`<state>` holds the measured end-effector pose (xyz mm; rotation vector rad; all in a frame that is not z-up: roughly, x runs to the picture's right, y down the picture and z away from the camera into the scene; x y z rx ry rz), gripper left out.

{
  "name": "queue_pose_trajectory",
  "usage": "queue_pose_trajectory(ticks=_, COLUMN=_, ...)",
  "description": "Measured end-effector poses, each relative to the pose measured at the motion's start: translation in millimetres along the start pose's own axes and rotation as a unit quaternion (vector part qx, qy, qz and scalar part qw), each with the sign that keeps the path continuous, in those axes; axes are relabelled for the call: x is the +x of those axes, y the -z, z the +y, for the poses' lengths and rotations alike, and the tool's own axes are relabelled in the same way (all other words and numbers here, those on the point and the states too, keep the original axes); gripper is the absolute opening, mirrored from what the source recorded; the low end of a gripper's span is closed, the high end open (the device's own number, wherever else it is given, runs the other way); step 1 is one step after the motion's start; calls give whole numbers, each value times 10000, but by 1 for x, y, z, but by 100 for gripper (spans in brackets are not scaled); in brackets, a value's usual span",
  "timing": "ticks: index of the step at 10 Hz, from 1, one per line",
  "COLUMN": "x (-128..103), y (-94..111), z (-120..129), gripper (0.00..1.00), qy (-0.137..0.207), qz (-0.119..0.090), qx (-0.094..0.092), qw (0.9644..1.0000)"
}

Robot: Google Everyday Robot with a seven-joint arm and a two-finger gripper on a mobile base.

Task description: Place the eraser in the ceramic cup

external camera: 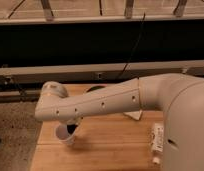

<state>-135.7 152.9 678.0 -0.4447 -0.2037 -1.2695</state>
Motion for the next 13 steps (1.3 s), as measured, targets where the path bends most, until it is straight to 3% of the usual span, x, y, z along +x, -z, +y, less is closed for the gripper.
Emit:
queue_pose_trajectory(ticks=3, x=-29, y=9, z=-27, gripper=0, qy=381, qz=-106, qx=224, qw=9990)
queue_pose_trajectory(ticks=4, x=-36, y=9, z=-40, gripper=5, qy=555, qz=-99, qx=286, qw=9980)
queue_pose_trajectory(ticks=6, x=-42, y=9, z=-57, gripper=22, qy=787, qz=52, qx=317, qw=9964)
queue_pose_trajectory(ticks=9, x=-35, y=-3, z=-60, gripper=53, qy=871, qz=454, qx=97, qw=9951)
queue_pose_trajectory(ticks=11, x=-25, y=-8, z=-51, gripper=74, qy=780, qz=526, qx=-1, qw=9956)
queue_pose_trajectory(ticks=13, x=-20, y=-10, z=-42, gripper=80, qy=706, qz=493, qx=-26, qw=9963)
